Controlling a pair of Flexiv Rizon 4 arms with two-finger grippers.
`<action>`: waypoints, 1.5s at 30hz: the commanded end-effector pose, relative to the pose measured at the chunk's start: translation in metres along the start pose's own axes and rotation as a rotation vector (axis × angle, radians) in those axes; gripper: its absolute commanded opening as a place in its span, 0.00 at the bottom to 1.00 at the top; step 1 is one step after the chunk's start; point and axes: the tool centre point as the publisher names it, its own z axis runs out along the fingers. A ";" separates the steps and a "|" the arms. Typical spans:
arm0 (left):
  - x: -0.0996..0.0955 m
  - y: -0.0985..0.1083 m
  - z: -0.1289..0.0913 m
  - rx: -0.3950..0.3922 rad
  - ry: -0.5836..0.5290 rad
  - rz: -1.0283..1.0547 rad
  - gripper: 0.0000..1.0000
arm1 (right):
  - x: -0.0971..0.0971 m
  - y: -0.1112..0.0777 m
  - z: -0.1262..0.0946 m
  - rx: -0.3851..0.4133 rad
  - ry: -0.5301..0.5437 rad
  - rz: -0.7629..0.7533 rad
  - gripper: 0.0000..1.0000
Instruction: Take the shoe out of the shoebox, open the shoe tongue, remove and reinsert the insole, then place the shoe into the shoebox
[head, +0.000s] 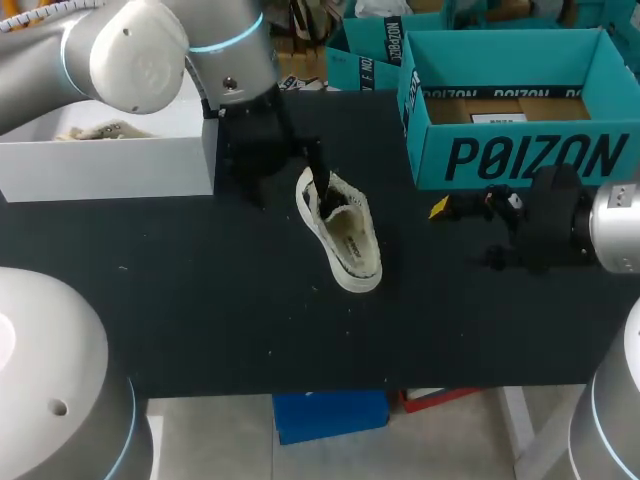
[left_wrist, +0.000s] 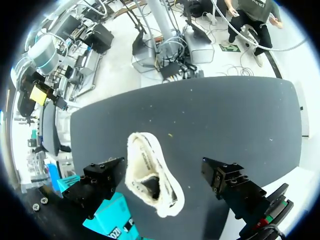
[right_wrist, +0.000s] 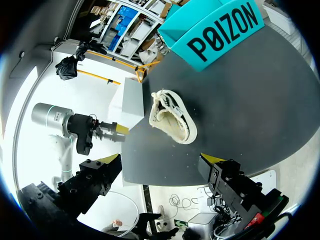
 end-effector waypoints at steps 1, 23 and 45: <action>0.001 -0.001 0.001 -0.004 0.001 0.001 1.00 | 0.001 0.000 0.000 0.000 -0.001 0.000 1.00; 0.005 0.008 0.020 -0.084 0.118 -0.045 1.00 | 0.001 0.000 0.000 0.000 -0.001 0.000 1.00; 0.011 0.045 0.067 -0.145 0.204 -0.322 1.00 | 0.001 0.000 0.000 0.000 -0.001 0.000 1.00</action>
